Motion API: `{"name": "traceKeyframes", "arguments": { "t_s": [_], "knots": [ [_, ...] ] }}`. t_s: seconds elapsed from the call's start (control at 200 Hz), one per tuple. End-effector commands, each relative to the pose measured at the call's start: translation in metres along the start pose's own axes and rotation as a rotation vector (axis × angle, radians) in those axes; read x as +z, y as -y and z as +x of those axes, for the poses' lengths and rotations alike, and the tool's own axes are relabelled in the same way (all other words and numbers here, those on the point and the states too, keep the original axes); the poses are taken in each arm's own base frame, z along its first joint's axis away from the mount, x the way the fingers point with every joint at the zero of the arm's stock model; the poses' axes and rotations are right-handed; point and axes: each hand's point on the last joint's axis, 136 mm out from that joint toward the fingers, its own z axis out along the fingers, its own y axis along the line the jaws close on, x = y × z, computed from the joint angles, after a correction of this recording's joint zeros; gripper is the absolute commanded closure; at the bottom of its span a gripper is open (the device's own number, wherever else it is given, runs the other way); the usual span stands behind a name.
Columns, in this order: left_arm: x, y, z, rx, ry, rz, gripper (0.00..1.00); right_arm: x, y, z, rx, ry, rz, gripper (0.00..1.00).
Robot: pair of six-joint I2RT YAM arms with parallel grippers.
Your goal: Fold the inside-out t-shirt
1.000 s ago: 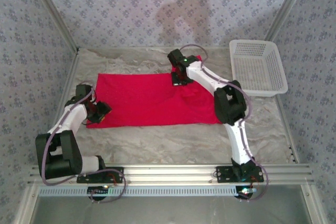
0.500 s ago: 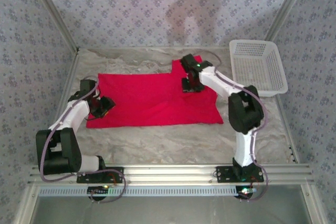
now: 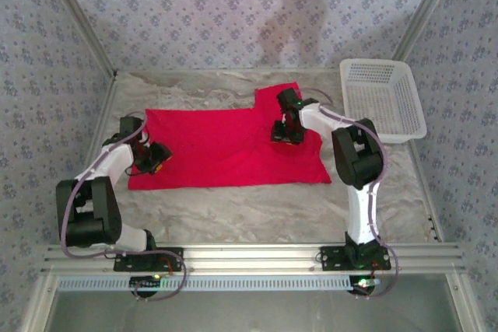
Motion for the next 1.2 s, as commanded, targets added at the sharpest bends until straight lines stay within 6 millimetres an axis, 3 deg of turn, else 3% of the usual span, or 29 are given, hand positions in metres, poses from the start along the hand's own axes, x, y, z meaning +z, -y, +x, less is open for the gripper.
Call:
{"name": "traceKeyframes", "arguments": {
  "t_s": [0.0, 0.19, 0.34, 0.445, 0.605, 0.735, 0.974, 1.109, 1.194],
  "knots": [
    [-0.008, 0.000, 0.001, -0.008, 0.014, 0.021, 0.56, -0.006, -0.015, -0.035, 0.023, 0.088, -0.010, 0.51],
    [-0.013, -0.011, 0.011, 0.002, -0.004, 0.001, 0.56, -0.006, -0.037, -0.074, 0.040, 0.173, -0.002, 0.50],
    [-0.020, -0.019, 0.014, 0.008, 0.003, -0.012, 0.56, -0.001, -0.042, -0.078, 0.057, 0.142, 0.000, 0.49],
    [-0.023, -0.012, 0.009, -0.006, 0.019, 0.017, 0.56, -0.012, -0.041, -0.076, 0.040, 0.147, 0.006, 0.49],
    [-0.018, 0.027, -0.006, -0.010, 0.020, 0.137, 0.56, -0.043, -0.023, -0.059, 0.031, 0.153, 0.046, 0.47],
    [0.001, 0.041, -0.023, -0.010, 0.004, 0.165, 0.56, -0.044, -0.011, -0.035, 0.034, 0.142, 0.035, 0.44],
    [0.038, -0.001, -0.043, -0.096, -0.009, 0.072, 0.57, -0.014, 0.015, 0.002, 0.073, 0.031, 0.018, 0.43],
    [0.048, -0.023, -0.029, -0.120, -0.035, 0.023, 0.58, -0.010, 0.017, 0.008, 0.065, 0.023, 0.008, 0.42],
    [0.048, -0.033, -0.013, -0.136, -0.062, 0.007, 0.58, -0.004, 0.024, 0.027, 0.066, -0.037, 0.037, 0.42]
  ]
}}
